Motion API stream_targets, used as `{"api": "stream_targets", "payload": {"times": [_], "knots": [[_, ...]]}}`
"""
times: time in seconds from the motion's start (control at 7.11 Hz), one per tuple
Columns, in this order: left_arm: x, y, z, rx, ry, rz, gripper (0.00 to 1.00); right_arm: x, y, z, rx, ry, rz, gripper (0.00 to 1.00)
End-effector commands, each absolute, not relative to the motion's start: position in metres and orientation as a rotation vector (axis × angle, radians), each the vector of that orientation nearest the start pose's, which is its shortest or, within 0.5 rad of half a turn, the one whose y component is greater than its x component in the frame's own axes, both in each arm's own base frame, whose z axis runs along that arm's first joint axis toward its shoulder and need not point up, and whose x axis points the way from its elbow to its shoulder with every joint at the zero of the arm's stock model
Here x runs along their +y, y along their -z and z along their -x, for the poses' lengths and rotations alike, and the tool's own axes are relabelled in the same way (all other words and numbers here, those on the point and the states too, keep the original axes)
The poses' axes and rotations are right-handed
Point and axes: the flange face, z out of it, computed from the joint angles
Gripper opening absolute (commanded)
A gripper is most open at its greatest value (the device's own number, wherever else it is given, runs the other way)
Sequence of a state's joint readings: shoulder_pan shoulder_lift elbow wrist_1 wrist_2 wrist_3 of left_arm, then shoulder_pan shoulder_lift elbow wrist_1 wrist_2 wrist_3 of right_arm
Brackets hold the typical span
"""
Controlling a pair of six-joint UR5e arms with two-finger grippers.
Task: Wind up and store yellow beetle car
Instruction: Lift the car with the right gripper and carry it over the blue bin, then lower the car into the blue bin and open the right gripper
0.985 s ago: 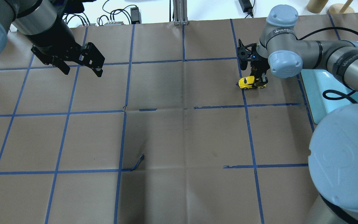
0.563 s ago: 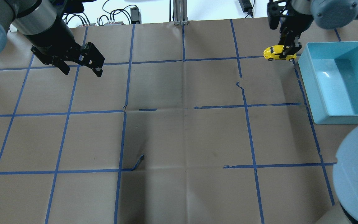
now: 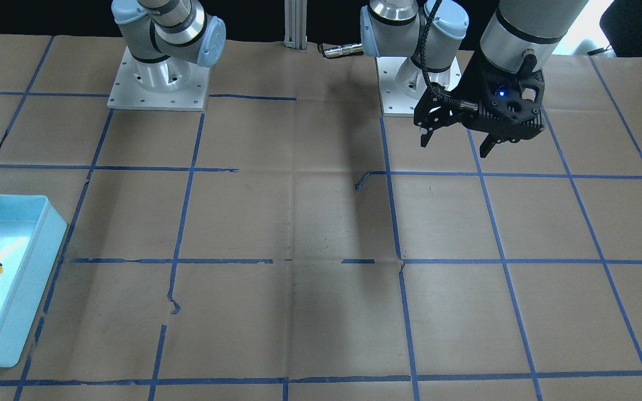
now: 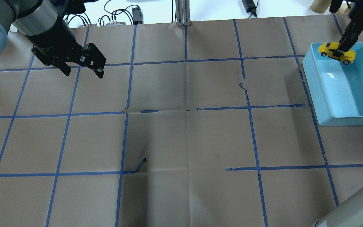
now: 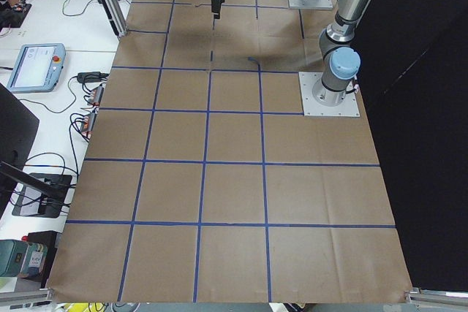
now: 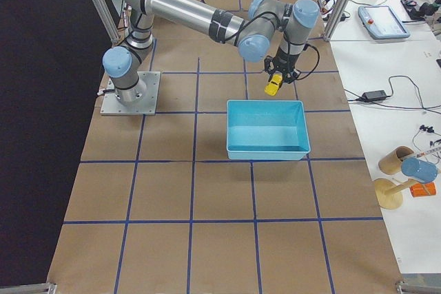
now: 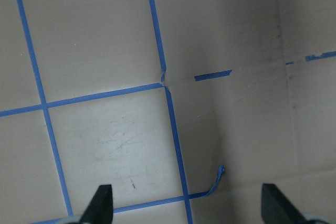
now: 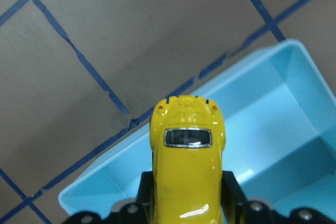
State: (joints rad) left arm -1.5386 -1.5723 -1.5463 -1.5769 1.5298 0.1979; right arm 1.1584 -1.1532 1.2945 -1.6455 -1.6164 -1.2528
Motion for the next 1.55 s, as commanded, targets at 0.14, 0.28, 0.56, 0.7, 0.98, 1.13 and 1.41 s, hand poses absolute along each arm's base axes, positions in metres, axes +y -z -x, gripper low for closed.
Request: {"api": "stream_targets", "payload": {"times": [0.14,0.28,0.56,0.7,0.98,1.13,1.41], "knots": [[-0.498,-0.499,0.121,3.168,0.034,-0.264,0.99,-0.649,-0.357,0.218,3.134,-0.129,0.159,0.20],[-0.498,-0.499,0.121,3.168,0.034,-0.264,0.99,-0.661,-0.327,0.233,3.132,-0.132,-0.046,0.17],[-0.498,-0.499,0.121,3.168,0.034,-0.264,0.99,-0.648,-0.309,0.240,3.104,-0.177,-0.343,0.15],[-0.498,-0.499,0.121,3.170,0.034,-0.264,0.99,-0.641,-0.295,0.235,3.088,-0.217,-0.344,0.15],[-0.498,-0.499,0.121,3.170,0.034,-0.264,0.99,-0.625,-0.268,0.238,3.109,-0.162,-0.225,0.14],[-0.498,-0.499,0.121,3.169,0.037,-0.264,0.99,-0.617,-0.255,0.245,3.127,-0.111,-0.113,0.14],[-0.498,-0.499,0.121,3.168,0.034,-0.261,0.99,-0.600,-0.225,0.250,3.119,-0.040,-0.019,0.15]]}}
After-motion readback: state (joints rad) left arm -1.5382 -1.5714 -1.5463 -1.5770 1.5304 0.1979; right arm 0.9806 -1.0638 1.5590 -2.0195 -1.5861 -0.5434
